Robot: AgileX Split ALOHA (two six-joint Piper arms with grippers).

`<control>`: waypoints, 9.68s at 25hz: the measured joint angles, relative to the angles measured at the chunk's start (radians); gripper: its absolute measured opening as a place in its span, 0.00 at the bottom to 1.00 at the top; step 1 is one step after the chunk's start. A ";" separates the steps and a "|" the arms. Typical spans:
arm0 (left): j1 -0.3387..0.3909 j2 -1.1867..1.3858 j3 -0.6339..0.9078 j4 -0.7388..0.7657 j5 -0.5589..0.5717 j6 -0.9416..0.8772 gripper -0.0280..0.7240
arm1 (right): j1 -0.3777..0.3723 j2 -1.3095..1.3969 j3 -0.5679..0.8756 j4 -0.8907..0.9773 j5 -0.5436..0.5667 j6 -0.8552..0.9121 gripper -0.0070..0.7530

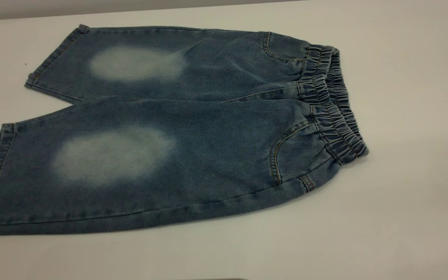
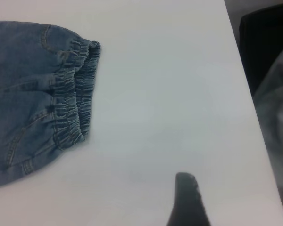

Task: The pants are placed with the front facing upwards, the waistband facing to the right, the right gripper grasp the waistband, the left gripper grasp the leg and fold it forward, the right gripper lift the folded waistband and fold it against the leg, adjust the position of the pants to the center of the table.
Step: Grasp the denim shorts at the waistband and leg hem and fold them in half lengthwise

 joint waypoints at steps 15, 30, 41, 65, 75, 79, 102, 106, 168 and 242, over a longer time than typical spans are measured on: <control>0.000 0.000 0.000 0.000 0.000 0.000 0.65 | 0.000 0.000 0.000 0.000 0.000 0.000 0.56; 0.000 0.000 0.000 0.000 0.000 0.000 0.65 | 0.000 0.000 0.000 0.000 0.000 0.000 0.56; 0.000 0.000 0.000 0.000 0.000 0.000 0.65 | 0.000 0.000 0.000 0.000 0.000 0.000 0.56; 0.000 0.485 -0.154 0.003 -0.119 0.071 0.64 | 0.000 0.539 -0.030 0.107 -0.226 -0.001 0.62; 0.000 1.022 -0.166 -0.254 -0.435 0.389 0.79 | 0.000 1.129 -0.030 0.621 -0.537 -0.338 0.74; 0.000 1.185 -0.206 -0.393 -0.470 0.516 0.79 | 0.000 1.336 -0.033 0.983 -0.601 -0.687 0.74; -0.170 1.468 -0.239 -0.523 -0.597 0.692 0.80 | 0.000 2.039 -0.192 1.773 -0.548 -1.466 0.73; -0.170 1.468 -0.239 -0.523 -0.597 0.692 0.80 | 0.000 2.077 -0.200 1.775 -0.555 -1.466 0.73; -0.170 1.597 -0.222 0.132 -0.486 0.360 0.78 | 0.000 2.093 -0.255 1.900 -0.621 -1.694 0.06; -0.178 1.442 -0.069 0.632 -0.777 -0.114 0.08 | 0.000 1.836 -0.189 1.542 -0.573 -1.447 0.10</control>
